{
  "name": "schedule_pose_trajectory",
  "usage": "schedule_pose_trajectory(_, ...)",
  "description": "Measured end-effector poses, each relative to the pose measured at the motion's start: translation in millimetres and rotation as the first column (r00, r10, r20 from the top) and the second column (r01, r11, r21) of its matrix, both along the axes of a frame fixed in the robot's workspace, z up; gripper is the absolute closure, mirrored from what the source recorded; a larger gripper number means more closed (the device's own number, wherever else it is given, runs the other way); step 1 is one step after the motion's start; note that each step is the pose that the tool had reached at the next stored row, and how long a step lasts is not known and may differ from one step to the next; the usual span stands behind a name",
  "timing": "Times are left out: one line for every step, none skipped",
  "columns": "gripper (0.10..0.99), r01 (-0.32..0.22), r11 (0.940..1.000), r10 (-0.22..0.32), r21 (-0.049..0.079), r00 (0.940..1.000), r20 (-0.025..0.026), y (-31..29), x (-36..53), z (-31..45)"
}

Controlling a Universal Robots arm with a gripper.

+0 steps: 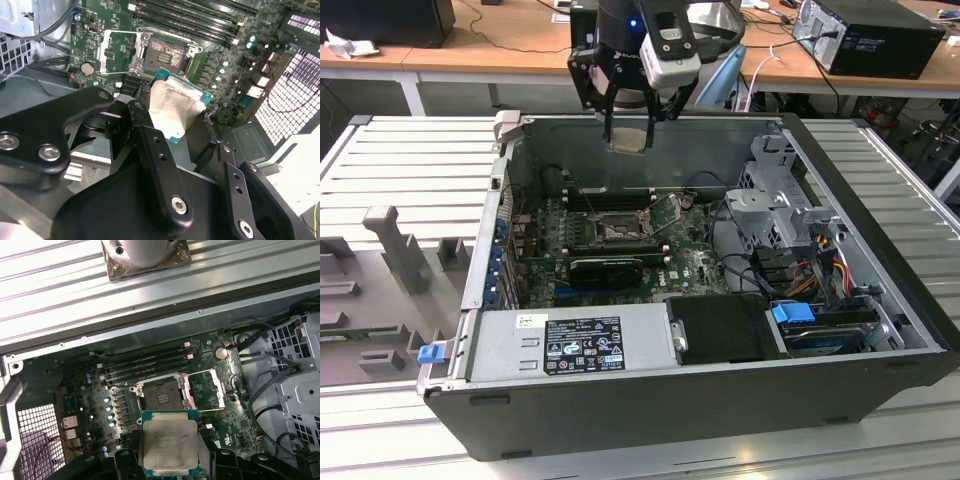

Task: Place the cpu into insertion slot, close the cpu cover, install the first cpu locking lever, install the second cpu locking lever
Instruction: 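Place the cpu into insertion slot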

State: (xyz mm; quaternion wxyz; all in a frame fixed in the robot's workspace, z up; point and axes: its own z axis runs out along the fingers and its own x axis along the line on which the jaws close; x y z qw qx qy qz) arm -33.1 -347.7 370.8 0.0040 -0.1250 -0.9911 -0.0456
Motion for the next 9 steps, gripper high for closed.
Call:
schedule_pose_trajectory(0.557, 0.011, 0.9999, -0.011, 0.0, 0.9999, 0.0, 0.0, 0.0, 0.0)
schedule_pose_trajectory(0.557, 0.021, 0.9998, -0.021, 0.0, 0.9998, 0.0, 0.0, 0.0, 0.0)
schedule_pose_trajectory(0.557, 0.025, 0.9997, -0.025, 0.0, 0.9997, 0.0, 0.0, 0.0, 0.0)
schedule_pose_trajectory(0.557, 0.031, 0.9995, -0.031, 0.0, 0.9995, 0.0, 0.0, 0.0, 0.0)
schedule_pose_trajectory(0.557, 0.036, 0.9993, -0.036, 0.0, 0.9993, 0.0, 0.0, 0.0, 0.0)
schedule_pose_trajectory(0.557, 0.045, 0.999, -0.045, 0.0, 0.999, 0.0, 0.0, 0.0, 0.0)
schedule_pose_trajectory(0.557, 0.05, 0.9987, -0.05, 0.0, 0.9987, 0.0, 0.0, 0.0, 0.0)
schedule_pose_trajectory(0.557, 0.054, 0.9985, -0.054, 0.0, 0.9985, 0.0, 0.0, 0.0, 0.0)
schedule_pose_trajectory(0.557, 0.062, 0.9981, -0.062, 0.0, 0.9981, 0.0, 0.0, 0.0, 0.0)
